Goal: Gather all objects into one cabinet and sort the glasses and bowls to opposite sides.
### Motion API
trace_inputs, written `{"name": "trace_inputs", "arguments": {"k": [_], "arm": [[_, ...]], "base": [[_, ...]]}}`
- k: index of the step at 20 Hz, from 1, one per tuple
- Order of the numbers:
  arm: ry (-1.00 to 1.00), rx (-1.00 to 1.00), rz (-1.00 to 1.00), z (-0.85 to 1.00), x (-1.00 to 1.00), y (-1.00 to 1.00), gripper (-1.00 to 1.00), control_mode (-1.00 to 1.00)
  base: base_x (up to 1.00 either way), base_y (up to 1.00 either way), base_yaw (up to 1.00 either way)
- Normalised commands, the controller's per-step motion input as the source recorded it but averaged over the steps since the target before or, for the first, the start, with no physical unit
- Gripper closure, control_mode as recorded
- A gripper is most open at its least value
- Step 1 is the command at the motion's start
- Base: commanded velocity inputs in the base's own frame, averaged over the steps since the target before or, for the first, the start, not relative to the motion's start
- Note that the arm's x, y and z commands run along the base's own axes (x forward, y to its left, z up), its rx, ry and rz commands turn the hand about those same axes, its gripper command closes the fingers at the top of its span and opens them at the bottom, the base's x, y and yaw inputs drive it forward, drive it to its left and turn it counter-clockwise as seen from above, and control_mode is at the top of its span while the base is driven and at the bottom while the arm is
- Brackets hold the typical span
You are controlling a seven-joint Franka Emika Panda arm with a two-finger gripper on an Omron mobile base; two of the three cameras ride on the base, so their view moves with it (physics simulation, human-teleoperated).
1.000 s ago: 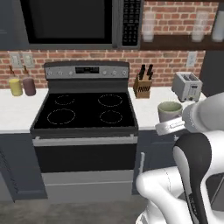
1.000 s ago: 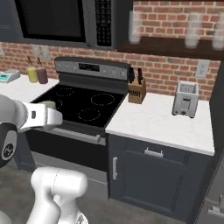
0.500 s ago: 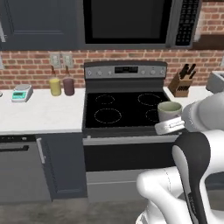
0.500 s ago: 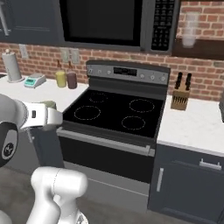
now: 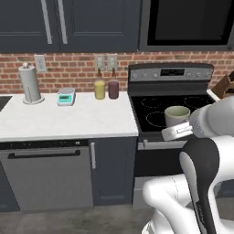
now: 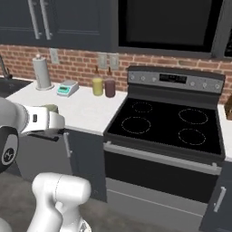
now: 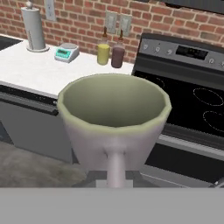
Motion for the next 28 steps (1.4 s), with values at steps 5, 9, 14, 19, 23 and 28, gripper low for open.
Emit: {"name": "trace_inputs", "arguments": {"k": [5,9,14,19,23,28], "arm": [[0.0,0.0,0.0,0.0,0.0,0.0,1.0,1.0],[0.0,0.0,0.0,0.0,0.0,0.0,1.0,1.0],[0.0,0.0,0.0,0.0,0.0,0.0,1.0,1.0],[0.0,0.0,0.0,0.0,0.0,0.0,1.0,1.0],[0.0,0.0,0.0,0.0,0.0,0.0,1.0,1.0],[0.0,0.0,0.0,0.0,0.0,0.0,1.0,1.0]], "base": [[-0.04,1.0,0.13],[0.0,1.0,0.12],[0.18,1.0,0.01],[0.1,1.0,0.0],[0.05,1.0,0.0],[0.05,1.0,0.0]]}}
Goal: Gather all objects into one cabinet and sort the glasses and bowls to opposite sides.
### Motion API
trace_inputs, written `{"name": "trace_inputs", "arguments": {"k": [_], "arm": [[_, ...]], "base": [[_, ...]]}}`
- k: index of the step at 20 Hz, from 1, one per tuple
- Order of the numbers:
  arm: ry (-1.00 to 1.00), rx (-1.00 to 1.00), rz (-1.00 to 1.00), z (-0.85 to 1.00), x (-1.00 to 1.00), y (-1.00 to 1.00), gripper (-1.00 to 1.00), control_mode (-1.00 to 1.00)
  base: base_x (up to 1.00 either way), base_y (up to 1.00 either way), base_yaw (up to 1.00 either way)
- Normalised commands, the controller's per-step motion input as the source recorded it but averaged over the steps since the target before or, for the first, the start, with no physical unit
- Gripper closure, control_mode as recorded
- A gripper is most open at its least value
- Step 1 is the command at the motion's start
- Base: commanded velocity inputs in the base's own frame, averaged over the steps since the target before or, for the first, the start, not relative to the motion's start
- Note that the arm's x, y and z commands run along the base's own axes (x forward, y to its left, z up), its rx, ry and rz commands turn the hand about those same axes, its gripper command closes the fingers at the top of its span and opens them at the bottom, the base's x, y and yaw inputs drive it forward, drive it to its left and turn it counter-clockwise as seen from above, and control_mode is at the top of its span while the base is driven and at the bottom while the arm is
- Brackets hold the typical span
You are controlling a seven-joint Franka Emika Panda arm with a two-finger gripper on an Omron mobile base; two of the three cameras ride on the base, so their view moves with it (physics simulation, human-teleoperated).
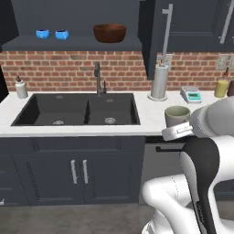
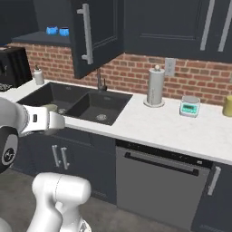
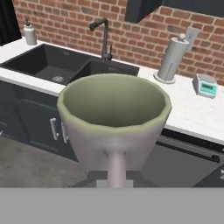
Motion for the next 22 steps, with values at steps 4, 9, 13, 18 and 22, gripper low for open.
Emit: {"name": "trace_inputs", "arguments": {"k": [4,9,13,18,22], "arm": [[0.0,0.0,0.0,0.0,0.0,0.0,1.0,1.0],[0.0,0.0,0.0,0.0,0.0,0.0,1.0,1.0],[0.0,0.0,0.0,0.0,0.0,0.0,1.0,1.0],[0.0,0.0,0.0,0.0,0.0,0.0,1.0,1.0],[0.0,0.0,0.0,0.0,0.0,0.0,1.0,1.0]], "base": [[0.46,1.0,-0.04],[0.79,0.99,-0.22],[0.79,0.87,-0.19],[0.62,0.91,-0.13],[0.42,0.83,-0.12]]}}
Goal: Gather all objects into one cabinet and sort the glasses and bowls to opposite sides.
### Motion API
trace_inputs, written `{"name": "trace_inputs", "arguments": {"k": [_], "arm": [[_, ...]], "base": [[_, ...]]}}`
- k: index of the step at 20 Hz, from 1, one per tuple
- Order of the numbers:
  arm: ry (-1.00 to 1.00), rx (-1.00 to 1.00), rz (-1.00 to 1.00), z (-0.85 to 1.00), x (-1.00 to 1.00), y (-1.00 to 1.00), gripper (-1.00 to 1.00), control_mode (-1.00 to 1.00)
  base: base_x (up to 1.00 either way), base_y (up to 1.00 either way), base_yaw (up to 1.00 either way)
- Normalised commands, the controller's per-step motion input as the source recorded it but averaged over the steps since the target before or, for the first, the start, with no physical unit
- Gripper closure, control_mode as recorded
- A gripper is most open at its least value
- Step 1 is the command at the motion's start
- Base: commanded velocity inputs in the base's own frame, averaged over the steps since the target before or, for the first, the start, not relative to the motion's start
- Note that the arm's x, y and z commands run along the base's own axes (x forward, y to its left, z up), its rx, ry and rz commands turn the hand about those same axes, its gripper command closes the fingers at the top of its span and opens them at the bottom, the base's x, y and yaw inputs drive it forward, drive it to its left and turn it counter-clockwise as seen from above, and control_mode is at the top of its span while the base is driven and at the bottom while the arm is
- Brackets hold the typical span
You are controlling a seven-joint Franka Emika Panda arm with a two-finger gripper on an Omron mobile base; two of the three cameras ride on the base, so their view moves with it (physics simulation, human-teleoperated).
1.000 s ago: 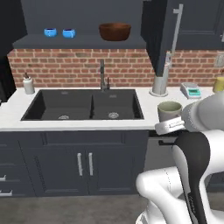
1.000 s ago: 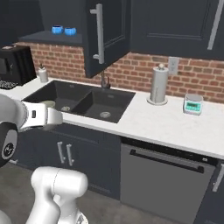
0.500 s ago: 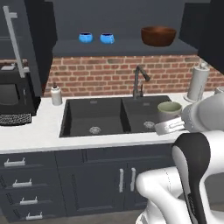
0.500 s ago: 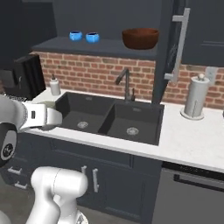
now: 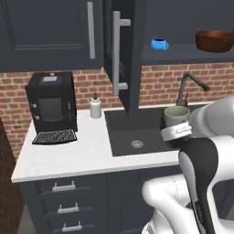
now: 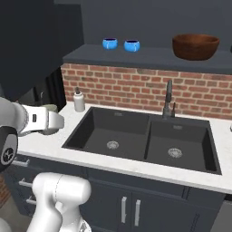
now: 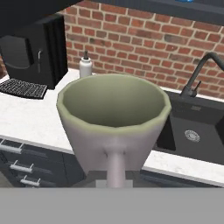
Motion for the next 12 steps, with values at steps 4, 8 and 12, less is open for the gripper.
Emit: {"name": "trace_inputs", "arguments": {"k": [4,8,12], "arm": [[0.0,0.0,0.0,0.0,0.0,0.0,1.0,1.0],[0.0,0.0,0.0,0.0,0.0,0.0,1.0,1.0],[0.0,0.0,0.0,0.0,0.0,0.0,1.0,1.0]], "base": [[0.41,0.19,-0.13],[0.04,0.0,-0.06],[0.0,0.0,-0.02]]}}
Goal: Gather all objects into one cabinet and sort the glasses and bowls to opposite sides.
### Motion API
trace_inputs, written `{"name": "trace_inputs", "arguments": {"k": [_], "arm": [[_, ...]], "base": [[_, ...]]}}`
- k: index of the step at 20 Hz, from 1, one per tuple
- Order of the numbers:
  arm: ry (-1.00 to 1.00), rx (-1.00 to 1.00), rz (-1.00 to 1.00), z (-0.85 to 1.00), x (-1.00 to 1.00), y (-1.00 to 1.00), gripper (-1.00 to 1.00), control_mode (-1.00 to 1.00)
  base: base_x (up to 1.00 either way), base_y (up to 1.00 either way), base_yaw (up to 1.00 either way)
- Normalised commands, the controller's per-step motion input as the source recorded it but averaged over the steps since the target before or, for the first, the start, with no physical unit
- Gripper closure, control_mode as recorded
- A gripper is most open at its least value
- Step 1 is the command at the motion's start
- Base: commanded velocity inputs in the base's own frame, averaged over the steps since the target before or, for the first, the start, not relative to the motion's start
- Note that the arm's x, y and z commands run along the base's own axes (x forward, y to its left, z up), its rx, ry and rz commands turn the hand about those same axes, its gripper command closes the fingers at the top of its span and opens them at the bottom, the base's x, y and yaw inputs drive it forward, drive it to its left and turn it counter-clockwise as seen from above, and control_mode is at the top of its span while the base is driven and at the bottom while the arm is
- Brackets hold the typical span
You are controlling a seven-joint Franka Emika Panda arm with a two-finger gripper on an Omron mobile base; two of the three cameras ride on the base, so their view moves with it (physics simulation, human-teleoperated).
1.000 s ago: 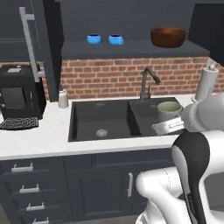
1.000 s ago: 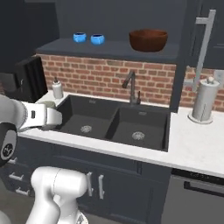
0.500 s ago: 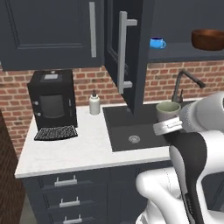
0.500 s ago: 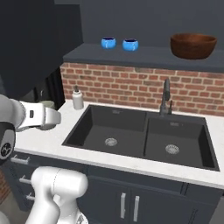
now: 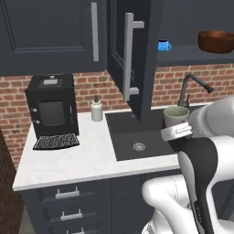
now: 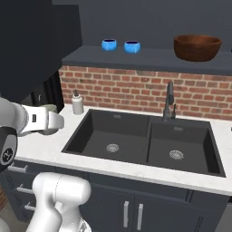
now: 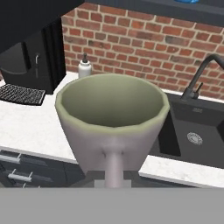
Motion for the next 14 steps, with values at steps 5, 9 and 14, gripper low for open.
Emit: {"name": "trace_inputs", "arguments": {"k": [5,9,14], "arm": [[0.0,0.0,0.0,0.0,0.0,0.0,1.0,1.0],[0.0,0.0,0.0,0.0,0.0,0.0,1.0,1.0],[0.0,0.0,0.0,0.0,0.0,0.0,1.0,1.0]], "base": [[0.0,0.0,0.0],[0.01,-0.19,0.0],[0.0,-0.45,0.0]]}}
